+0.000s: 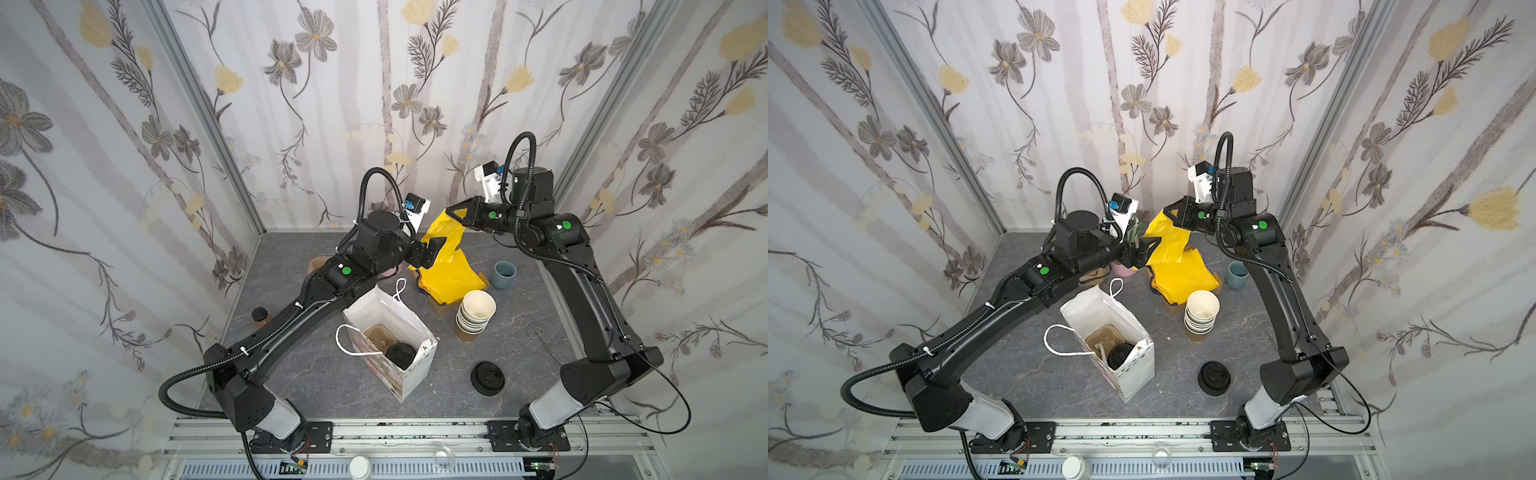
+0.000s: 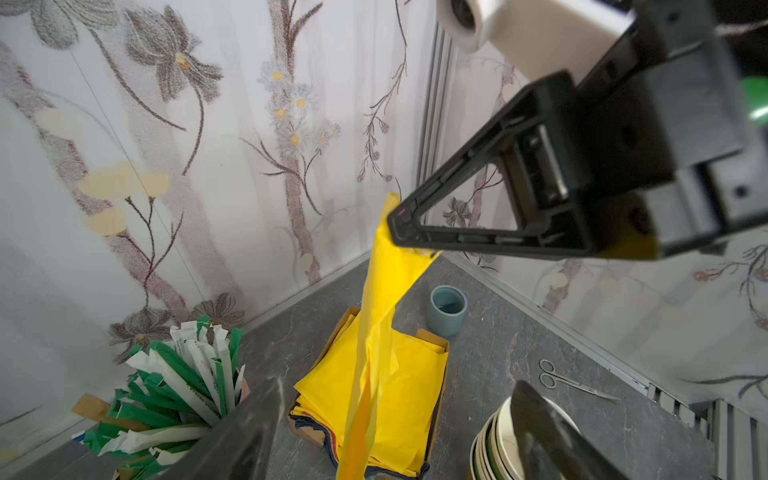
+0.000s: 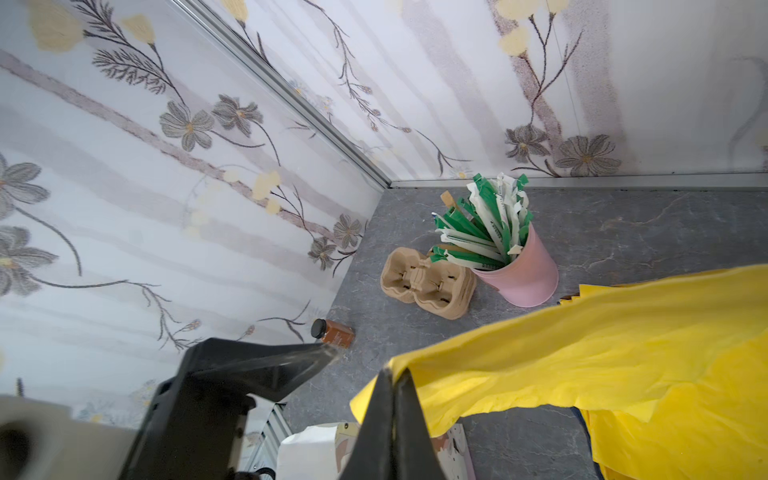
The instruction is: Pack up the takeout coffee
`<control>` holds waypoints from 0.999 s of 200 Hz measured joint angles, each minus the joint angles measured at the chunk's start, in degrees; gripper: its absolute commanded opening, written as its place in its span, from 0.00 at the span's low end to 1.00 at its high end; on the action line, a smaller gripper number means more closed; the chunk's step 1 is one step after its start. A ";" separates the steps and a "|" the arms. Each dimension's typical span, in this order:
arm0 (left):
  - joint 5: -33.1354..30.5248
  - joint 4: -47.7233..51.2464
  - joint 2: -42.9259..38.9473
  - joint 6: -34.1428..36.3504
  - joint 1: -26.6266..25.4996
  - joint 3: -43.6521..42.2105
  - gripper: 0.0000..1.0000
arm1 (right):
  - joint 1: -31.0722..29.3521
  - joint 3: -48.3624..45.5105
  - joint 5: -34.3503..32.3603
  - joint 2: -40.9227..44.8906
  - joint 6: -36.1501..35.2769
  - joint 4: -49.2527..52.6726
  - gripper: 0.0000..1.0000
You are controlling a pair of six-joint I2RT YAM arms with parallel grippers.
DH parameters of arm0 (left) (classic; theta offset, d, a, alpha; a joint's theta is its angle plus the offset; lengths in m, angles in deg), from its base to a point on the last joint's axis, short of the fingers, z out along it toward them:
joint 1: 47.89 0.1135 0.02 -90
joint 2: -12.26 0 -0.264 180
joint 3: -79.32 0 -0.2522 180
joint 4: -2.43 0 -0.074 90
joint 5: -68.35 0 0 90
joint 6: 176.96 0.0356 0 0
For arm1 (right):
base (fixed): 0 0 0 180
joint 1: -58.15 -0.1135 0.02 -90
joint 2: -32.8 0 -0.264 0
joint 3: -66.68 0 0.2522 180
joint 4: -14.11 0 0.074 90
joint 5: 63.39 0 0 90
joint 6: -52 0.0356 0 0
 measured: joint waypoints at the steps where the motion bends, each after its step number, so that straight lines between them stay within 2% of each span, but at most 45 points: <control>1: -0.04 -0.02 0.13 0.11 0.02 0.00 0.94 | 0.00 0.00 0.04 0.07 0.07 -0.07 0.00; 30: -2.23 -0.02 1.90 2.62 0.07 0.00 0.98 | -0.07 -0.11 1.90 1.97 2.14 -1.73 0.00; 46: -3.45 -0.39 2.80 3.63 0.07 0.00 0.94 | -0.26 -0.13 2.71 2.51 2.86 -2.14 0.00; 94: -3.56 -0.39 4.66 4.42 0.07 0.02 0.55 | -0.98 -0.22 3.67 4.37 2.97 -2.49 0.00; 121: -2.32 -0.52 4.68 4.31 0.07 0.02 0.29 | -1.20 -0.22 3.63 4.98 3.04 -2.49 0.00; 151: -2.36 -0.55 4.94 4.15 0.07 0.66 0.07 | -1.57 -0.22 3.61 5.81 3.43 -2.49 0.00; 168: -3.56 -0.57 5.11 4.20 0.07 1.25 0.00 | -1.77 -0.22 3.58 6.25 3.48 -2.49 0.00; 200: -9.14 -2.60 5.05 2.43 0.17 2.54 0.00 | -3.02 -3.02 2.43 9.33 3.37 -2.69 0.00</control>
